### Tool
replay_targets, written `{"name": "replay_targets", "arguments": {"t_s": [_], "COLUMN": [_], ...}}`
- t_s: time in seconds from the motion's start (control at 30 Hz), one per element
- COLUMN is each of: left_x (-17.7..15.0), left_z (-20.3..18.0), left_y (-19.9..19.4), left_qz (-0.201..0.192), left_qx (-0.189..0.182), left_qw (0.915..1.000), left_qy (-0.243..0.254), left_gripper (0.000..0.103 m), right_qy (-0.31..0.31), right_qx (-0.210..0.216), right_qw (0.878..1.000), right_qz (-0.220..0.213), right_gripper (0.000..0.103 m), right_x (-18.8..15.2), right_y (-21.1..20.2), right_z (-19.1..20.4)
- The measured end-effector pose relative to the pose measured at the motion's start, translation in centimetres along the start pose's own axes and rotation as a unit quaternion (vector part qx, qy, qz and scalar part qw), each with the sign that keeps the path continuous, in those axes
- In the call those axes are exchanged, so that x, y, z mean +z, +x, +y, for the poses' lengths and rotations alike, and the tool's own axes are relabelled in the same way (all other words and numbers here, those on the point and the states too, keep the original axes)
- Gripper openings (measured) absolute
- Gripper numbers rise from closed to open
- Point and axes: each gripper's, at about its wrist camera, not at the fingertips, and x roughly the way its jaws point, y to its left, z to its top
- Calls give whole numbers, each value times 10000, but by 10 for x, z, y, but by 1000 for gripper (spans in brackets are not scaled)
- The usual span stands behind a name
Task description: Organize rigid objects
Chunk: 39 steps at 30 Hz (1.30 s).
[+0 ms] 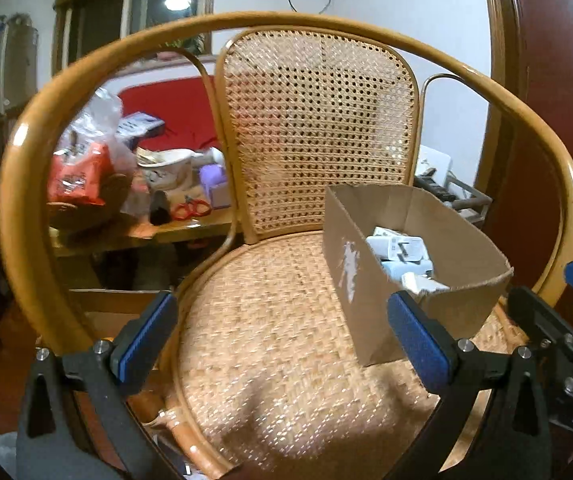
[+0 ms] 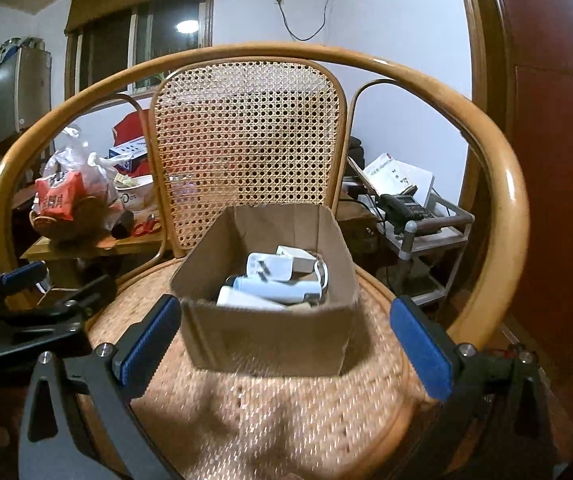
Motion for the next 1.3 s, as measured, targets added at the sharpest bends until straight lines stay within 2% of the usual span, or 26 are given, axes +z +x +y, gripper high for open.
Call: {"name": "replay_targets", "arguments": {"t_s": [0.23, 0.33, 0.63, 1.3], "left_x": [-21, -25, -30, -31], "left_z": [-3, -2, 2, 1], "left_y": [-30, -36, -34, -33], "left_qz": [-244, -246, -115, -130], "left_qx": [215, 183, 268, 264], "left_qw": [9995, 9995, 9994, 9994], "left_qy": [-37, -47, -188, -187], "left_gripper": [103, 103, 103, 103], "right_qy": [-228, -290, -383, -431], "right_qx": [-120, -75, -23, -98], "right_qw": [9995, 9993, 9990, 9986], "right_qz": [-197, -222, -228, -302], "right_gripper": [103, 103, 103, 103], "right_x": [-12, -15, -20, -21], "right_y": [-27, -33, -35, -36], "right_z": [12, 17, 22, 23]}}
